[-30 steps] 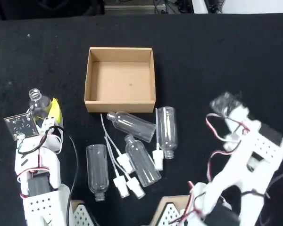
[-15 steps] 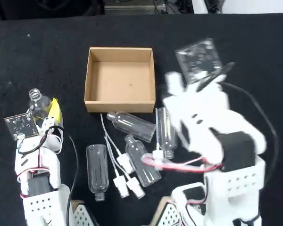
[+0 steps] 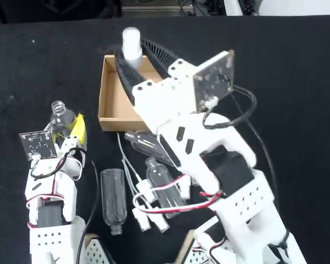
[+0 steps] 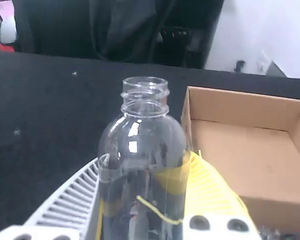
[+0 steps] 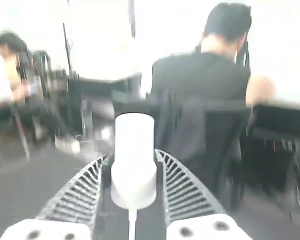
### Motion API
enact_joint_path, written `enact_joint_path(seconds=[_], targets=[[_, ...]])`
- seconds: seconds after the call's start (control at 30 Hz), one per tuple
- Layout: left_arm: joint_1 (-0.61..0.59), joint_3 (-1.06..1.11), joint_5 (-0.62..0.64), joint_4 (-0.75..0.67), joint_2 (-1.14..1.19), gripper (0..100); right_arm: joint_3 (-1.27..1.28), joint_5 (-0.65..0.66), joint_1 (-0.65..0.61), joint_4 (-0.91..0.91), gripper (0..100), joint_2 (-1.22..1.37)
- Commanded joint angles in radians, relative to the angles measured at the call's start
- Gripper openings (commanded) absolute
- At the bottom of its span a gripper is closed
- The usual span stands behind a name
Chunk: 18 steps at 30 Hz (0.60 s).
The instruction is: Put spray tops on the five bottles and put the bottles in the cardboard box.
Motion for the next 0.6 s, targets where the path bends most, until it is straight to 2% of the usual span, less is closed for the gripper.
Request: enact_joint_path(seconds=[0.0, 0.13, 0.33, 0.43, 0.57], targets=[[-0.021, 0.019, 0.009, -0.075, -0.02, 3, -0.004, -0.006, -0.017, -0.157, 1.1, -0.03], [-0.007, 0.019, 0.009, -0.081, -0.021, 3, -0.004, -0.006, -0.017, -0.206, 1.1, -0.03], [0.013, 0.019, 0.006, -0.126, -0.021, 3, 0.041, 0.002, 0.008, -0.183, 1.1, -0.035], [0.041, 0.019, 0.009, -0.089, -0.021, 3, 0.038, -0.002, 0.026, -0.176, 1.1, -0.041], [0.096, 0.019, 0.011, -0.124, -0.023, 3, 0.018, 0.0, 0.038, -0.15, 1.1, -0.087]])
